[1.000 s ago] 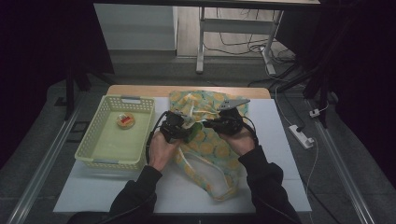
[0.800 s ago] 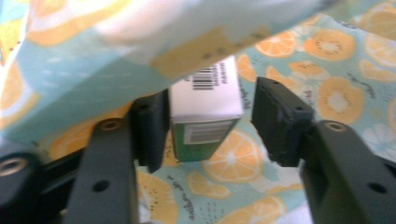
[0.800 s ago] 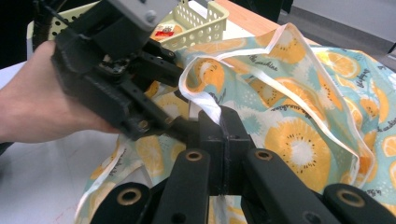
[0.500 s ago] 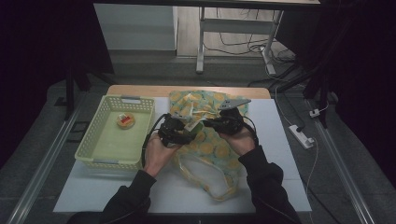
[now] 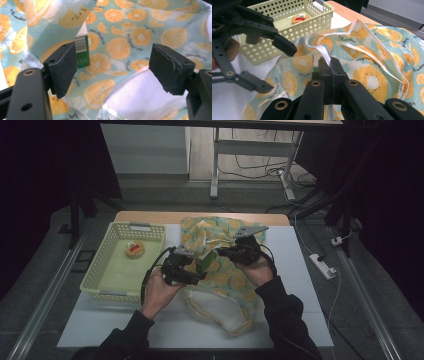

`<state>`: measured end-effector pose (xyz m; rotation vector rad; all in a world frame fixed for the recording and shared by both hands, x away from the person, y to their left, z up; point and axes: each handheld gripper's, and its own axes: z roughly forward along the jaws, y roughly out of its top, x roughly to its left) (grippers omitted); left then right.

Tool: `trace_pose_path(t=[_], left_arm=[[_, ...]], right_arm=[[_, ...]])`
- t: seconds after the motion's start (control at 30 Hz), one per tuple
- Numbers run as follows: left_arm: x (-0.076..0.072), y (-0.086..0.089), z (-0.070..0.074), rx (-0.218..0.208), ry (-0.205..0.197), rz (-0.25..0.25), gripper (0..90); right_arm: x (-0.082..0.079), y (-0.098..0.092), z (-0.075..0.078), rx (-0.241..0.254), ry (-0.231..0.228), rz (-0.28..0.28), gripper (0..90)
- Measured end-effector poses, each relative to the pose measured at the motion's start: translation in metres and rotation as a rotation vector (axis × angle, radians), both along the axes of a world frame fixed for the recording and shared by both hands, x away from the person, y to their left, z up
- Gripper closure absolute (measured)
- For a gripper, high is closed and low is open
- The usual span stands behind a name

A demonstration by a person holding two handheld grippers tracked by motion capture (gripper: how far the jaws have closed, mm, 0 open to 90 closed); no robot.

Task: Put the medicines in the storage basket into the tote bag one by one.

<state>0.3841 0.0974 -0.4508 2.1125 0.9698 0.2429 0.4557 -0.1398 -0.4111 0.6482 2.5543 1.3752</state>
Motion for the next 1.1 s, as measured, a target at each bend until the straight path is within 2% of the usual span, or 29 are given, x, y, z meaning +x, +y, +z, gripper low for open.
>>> trace_pose_path(t=[0.13,0.23,0.47,0.57,0.63,0.83,0.93,1.1], left_arm=[[-0.005,0.008,0.001,-0.033,0.011,-0.015,21.0],[-0.008,0.016,0.002,-0.039,0.017,-0.01,18.1],[-0.007,0.037,0.002,-0.043,0.032,-0.005,9.3],[-0.005,0.047,0.002,-0.027,0.038,-0.009,7.1],[-0.004,0.053,0.002,-0.014,0.03,0.003,5.6],[0.0,0.072,0.001,-0.012,0.03,0.026,3.4],[0.001,0.083,0.001,-0.03,0.03,0.051,2.6],[0.006,0.1,-0.001,0.009,0.033,0.099,0.5]], right_arm=[[0.0,0.0,0.001,-0.001,-0.001,-0.001,89.5],[0.0,-0.001,0.001,0.001,-0.002,0.001,89.5],[0.0,0.0,0.0,-0.003,0.001,0.002,89.5],[0.0,0.0,0.0,-0.003,0.001,0.003,89.4],[0.0,-0.001,0.0,-0.003,0.002,0.002,89.4],[0.0,0.0,-0.001,-0.004,0.004,0.004,89.4],[0.0,0.0,-0.001,-0.004,0.004,0.004,89.4],[0.001,0.0,-0.001,-0.007,0.007,0.006,89.4]])
